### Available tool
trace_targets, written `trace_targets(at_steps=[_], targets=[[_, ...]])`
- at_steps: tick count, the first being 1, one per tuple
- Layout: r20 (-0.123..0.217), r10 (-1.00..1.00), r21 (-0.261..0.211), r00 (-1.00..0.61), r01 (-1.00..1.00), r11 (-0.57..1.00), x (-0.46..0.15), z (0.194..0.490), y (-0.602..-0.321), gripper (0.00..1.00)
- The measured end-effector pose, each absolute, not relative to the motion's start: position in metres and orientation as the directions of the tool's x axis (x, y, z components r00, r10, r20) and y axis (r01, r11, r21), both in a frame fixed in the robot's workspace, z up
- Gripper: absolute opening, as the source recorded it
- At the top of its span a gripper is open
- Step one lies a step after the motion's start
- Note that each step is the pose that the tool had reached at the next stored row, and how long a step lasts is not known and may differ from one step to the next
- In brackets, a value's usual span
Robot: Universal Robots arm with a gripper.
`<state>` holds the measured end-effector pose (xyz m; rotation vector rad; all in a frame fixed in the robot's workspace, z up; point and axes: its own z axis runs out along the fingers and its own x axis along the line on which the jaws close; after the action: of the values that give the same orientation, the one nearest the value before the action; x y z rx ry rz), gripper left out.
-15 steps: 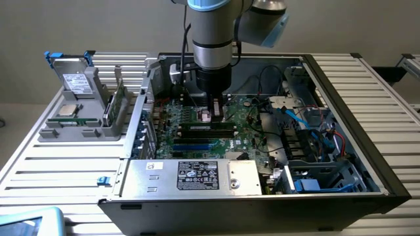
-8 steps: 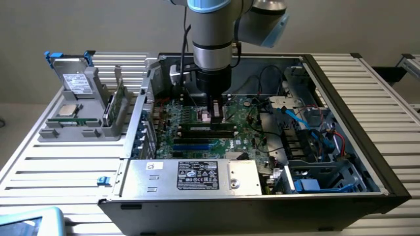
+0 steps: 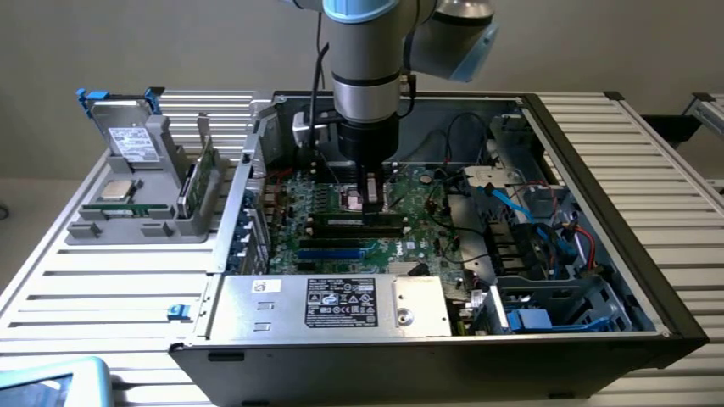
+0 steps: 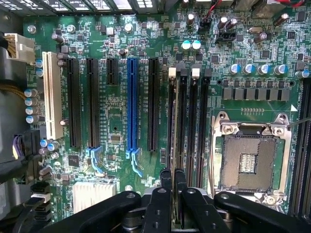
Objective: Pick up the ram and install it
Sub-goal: 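Insert the ram into the slot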
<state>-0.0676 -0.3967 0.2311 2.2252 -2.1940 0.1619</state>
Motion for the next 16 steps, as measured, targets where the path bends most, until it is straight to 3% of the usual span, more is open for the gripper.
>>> trace_targets(at_steps=[16], targets=[[0.083,-0.996,-0.071,0.029,-0.997,-0.035,-0.0684,0.2303,-0.3983,0.14]])
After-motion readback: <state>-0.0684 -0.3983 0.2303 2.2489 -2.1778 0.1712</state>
